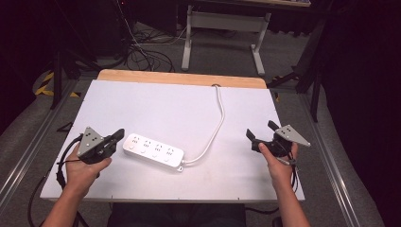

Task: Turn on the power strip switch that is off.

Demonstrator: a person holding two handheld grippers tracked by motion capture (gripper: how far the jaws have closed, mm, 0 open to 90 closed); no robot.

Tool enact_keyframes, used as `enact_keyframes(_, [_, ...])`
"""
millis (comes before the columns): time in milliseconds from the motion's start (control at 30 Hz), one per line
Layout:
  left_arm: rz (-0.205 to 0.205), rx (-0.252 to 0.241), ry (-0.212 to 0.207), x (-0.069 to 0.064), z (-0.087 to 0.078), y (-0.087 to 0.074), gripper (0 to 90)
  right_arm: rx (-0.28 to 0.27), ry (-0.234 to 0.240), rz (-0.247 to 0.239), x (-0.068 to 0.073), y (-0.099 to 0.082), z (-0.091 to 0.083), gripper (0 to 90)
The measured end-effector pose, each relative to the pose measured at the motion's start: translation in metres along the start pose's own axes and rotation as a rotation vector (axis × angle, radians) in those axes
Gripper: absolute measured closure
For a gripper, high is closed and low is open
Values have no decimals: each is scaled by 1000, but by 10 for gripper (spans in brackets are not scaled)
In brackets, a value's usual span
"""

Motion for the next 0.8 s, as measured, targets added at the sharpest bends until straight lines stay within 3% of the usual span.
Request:
enact_keyframes(100, [8,19,-22,-7,6,0,900,0,0,0,0,0,0,40])
enact_keyframes(300, [72,88,-69,-26,18,-5,900,10,-3,-2,1,-1,1,41])
enact_keyframes(800, [105,240,-102,-37,41,-28,900,12,-2,-9,2,-2,1,42])
Point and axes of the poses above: each handheld gripper's, and its own axes: z roughly forward along the jaws, y roughly out of its top, x roughly to its left, the point moved 10 cm from there along z, roughly forward along the jaws, and after that the axes turned 7 degrees about x, right-handed, at the moved point
